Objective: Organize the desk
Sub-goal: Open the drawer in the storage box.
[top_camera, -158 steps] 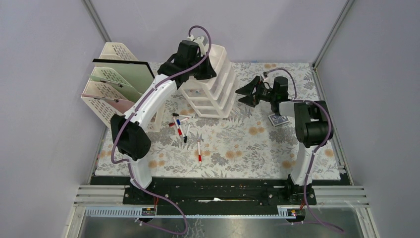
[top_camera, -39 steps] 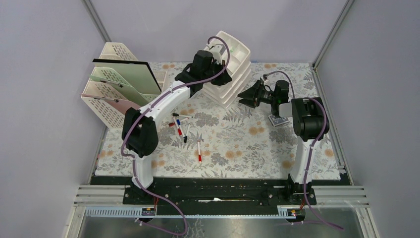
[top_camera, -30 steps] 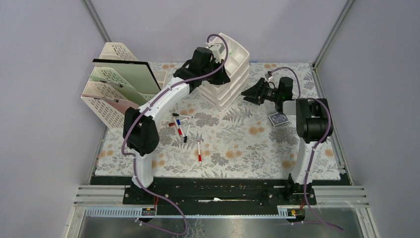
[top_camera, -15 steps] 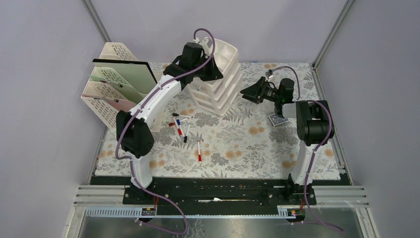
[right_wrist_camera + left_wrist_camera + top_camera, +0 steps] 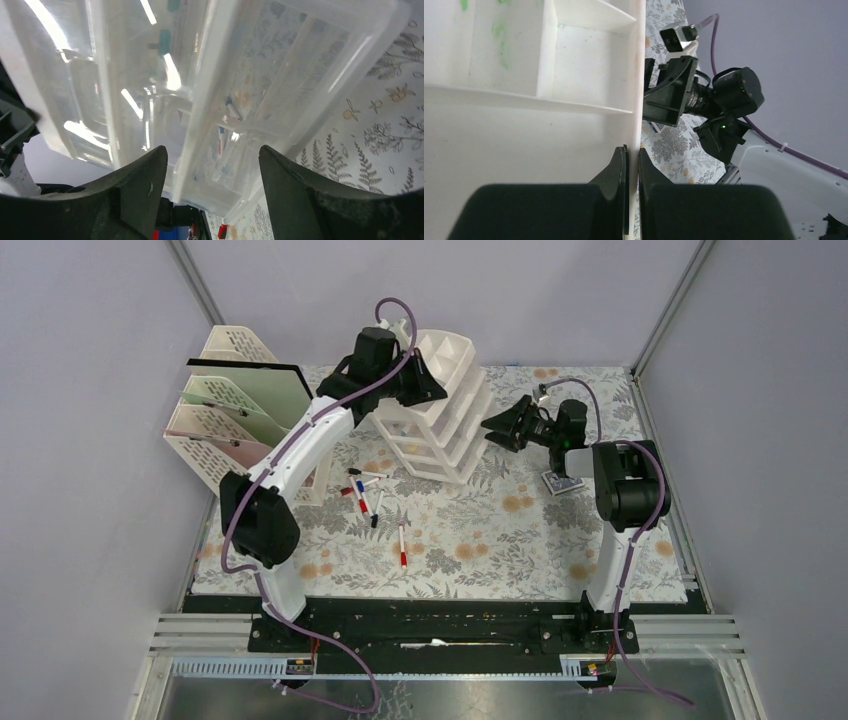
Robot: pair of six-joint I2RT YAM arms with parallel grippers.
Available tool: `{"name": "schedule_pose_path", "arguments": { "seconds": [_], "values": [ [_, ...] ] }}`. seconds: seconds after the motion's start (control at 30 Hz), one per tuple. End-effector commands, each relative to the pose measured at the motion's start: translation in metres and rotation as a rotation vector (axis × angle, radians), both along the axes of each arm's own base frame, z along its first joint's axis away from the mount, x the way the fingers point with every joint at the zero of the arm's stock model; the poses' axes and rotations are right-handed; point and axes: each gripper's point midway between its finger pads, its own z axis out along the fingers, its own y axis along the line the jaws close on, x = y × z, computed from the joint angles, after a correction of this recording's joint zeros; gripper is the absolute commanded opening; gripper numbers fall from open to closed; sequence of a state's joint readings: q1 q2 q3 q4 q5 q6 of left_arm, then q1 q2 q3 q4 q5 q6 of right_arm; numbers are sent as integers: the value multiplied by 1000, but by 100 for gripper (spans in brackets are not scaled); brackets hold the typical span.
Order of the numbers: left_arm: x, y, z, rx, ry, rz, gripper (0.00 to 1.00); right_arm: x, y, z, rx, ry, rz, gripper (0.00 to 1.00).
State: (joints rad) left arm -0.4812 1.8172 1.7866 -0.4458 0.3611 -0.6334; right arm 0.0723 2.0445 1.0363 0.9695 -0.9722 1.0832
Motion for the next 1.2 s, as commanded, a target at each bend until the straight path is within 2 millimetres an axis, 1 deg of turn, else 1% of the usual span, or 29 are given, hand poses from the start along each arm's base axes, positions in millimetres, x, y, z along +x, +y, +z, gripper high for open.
{"name": "schedule_pose_path", "arguments": {
  "seconds": [0.0, 0.1, 0.3, 0.4, 0.47, 0.6, 0.7, 0.8, 0.9, 1.0, 1.17],
  "values": [
    [-15, -9, 44, -148, -30, -47, 0, 1, 5, 2, -47, -13, -13, 75],
    [-17, -10, 46, -160, -27, -57, 0, 1, 10, 3, -17, -4, -1, 75],
    [-19, -10, 47, -169, -24, -64, 0, 1, 26, 14, 41, 13, 39, 75],
    [-19, -10, 48, -181, -24, -66, 0, 0, 31, 18, 75, 27, 46, 76],
    [-19, -11, 46, -185, -19, -68, 0, 0, 33, 30, 118, 17, 57, 77],
    [-18, -8, 38, -167, -8, -61, 0, 2, 35, 61, 185, -29, 76, 77],
    [-9, 1, 23, -89, -10, -26, 0, 2, 34, 78, 217, -48, 77, 76],
    [-3, 6, 6, -16, 0, -9, 0, 1, 32, 86, 233, -51, 74, 75],
    [6, 9, -12, 43, 9, 5, 0, 2, 24, 89, 239, -47, 56, 74],
    [11, 12, -30, 99, 20, 3, 0, 6, 12, 86, 245, -28, 27, 72],
    [18, 10, -55, 135, 47, -10, 0, 10, -9, 84, 261, -12, -15, 70]
  ]
}}
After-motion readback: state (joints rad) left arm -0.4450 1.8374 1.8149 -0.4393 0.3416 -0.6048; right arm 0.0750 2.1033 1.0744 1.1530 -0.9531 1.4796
